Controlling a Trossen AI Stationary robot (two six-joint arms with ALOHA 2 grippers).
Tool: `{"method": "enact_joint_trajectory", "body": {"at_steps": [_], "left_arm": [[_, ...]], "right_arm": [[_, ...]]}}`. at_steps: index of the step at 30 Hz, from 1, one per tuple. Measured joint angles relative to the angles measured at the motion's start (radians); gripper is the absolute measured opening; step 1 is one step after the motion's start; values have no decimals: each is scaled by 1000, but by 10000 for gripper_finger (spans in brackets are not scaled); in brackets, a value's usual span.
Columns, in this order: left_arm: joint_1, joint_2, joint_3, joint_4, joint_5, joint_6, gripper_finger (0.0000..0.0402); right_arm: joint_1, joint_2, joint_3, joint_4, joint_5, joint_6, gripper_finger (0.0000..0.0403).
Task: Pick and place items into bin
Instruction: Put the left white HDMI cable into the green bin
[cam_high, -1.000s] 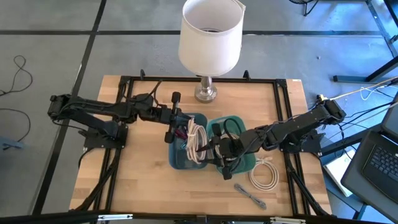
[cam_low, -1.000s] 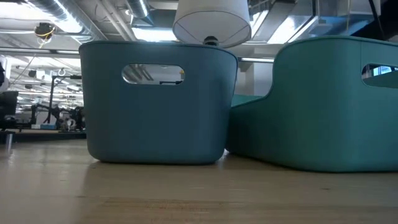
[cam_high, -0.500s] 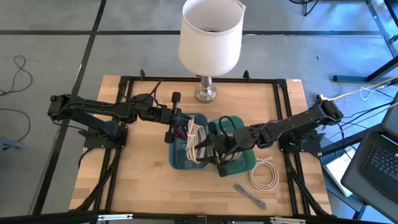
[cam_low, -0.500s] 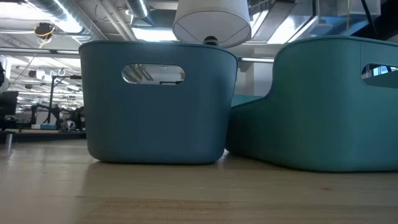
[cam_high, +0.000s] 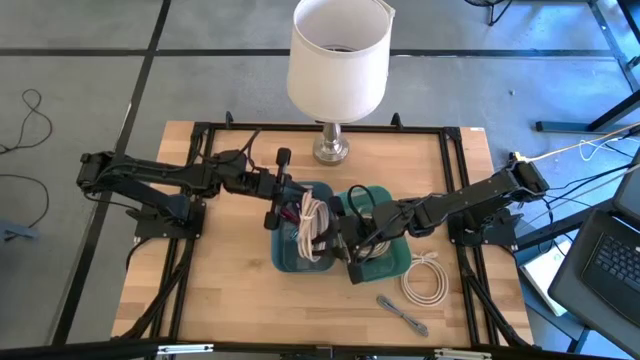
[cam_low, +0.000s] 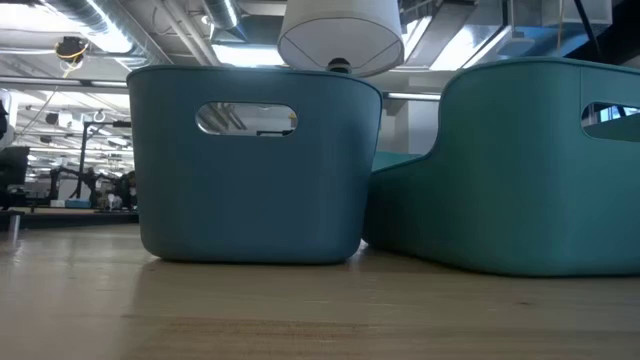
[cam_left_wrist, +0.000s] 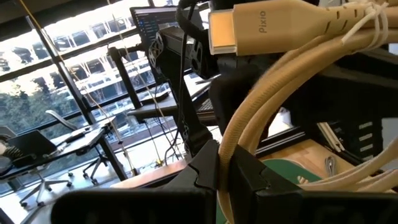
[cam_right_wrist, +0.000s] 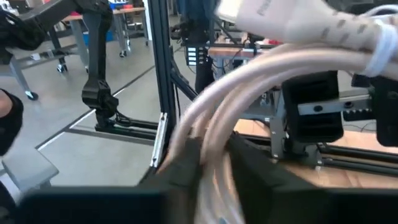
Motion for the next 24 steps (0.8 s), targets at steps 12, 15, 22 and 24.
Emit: {"method": "enact_joint_trajectory", "body": {"at_steps": [12,15,22,24], "left_arm": [[-1,-1,0,-1,20,-35,75],[-1,-1,0,-1,14,-48,110],[-18,-3,0,-6,-94,-72,180],[-32,-24,0,-50,-147,-50,192]], "right_arm": [[1,0,0,-39,22,-60,14],[1,0,0,-41,26,-63,14],[4,-14,0,-87,103,-89,14],[5,-32,0,-140,143,-89,14]]}}
